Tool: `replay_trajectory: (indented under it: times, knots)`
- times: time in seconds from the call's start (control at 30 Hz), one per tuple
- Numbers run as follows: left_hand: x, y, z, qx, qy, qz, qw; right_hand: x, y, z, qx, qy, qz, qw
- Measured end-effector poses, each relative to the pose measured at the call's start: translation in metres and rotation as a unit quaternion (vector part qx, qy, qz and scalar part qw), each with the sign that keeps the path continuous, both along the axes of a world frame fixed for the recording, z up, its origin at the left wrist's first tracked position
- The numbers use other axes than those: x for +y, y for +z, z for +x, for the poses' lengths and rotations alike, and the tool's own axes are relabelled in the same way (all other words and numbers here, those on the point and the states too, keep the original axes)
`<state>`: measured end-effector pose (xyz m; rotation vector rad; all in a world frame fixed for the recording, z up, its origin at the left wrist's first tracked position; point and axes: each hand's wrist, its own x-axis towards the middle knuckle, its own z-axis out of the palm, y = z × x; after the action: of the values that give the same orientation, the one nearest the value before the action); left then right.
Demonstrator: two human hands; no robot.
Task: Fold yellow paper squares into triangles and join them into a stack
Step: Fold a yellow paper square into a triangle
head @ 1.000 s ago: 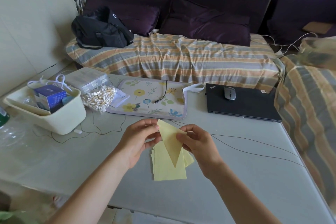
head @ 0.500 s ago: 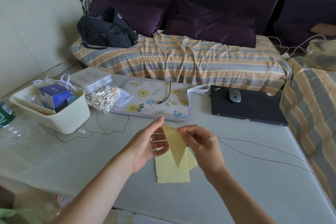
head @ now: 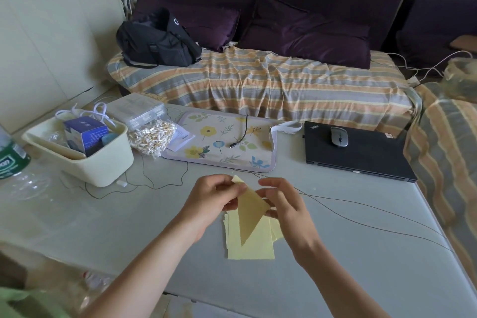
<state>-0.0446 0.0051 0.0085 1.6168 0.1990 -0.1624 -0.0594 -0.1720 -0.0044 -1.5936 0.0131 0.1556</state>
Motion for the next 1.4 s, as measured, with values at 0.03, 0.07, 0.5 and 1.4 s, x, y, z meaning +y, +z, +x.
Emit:
replay_trajectory:
  times: [0.03, 0.07, 0.5, 1.4]
  knots:
    - [-0.001, 0.001, -0.001, -0.008, -0.025, 0.013, 1.000, 0.000, 0.001, 0.000, 0.022, 0.000, -0.002, 1.000]
    - [-0.002, 0.001, -0.002, -0.013, -0.043, 0.022, 0.999, 0.000, 0.001, 0.000, 0.033, 0.006, -0.009, 0.999]
    - [-0.007, -0.002, -0.002, 0.008, 0.022, -0.026, 0.999, 0.003, -0.003, 0.001, 0.025, 0.021, -0.035, 0.999]
    - [0.003, -0.001, 0.008, 0.003, 0.155, -0.014, 0.988, 0.004, -0.011, 0.003, 0.049, 0.023, -0.094, 0.994]
